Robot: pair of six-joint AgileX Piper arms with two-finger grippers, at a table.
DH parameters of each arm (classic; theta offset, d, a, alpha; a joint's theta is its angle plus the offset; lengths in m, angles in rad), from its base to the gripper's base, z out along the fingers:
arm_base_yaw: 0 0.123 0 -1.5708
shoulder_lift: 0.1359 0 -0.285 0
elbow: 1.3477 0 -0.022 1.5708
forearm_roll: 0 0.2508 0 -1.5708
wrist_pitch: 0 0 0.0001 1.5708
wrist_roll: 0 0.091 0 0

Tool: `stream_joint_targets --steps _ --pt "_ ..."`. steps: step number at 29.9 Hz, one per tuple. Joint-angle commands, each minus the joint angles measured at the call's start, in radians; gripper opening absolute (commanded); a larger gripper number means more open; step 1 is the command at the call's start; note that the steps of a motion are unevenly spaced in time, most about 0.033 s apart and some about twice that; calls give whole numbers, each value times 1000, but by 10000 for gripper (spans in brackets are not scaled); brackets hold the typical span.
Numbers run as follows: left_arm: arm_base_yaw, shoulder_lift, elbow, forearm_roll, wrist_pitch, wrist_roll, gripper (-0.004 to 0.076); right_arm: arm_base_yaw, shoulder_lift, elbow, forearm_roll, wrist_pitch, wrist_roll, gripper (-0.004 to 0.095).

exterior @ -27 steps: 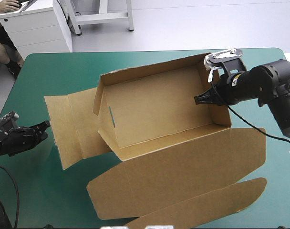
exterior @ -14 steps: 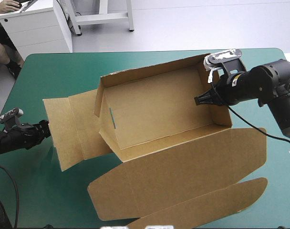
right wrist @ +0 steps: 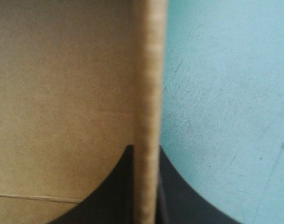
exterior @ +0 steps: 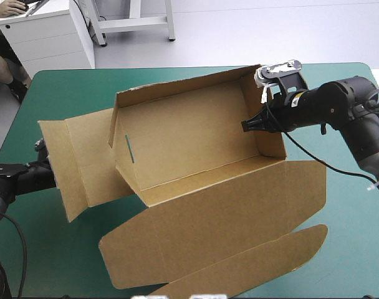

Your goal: Fold the box

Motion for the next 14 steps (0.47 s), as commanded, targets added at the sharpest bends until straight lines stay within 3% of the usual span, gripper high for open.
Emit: stream_joint_targets --steps 1,7,14 --pt "-24 -35 -30 -146 93 28 514 -2 6 -34 15 -77 2 -20" --pt "-24 -35 -30 -309 348 137 514 -4 47 -34 8 -132 2 -20" --pt "-27 -90 -30 -384 362 181 514 -4 75 -34 -1 -137 18 -20"
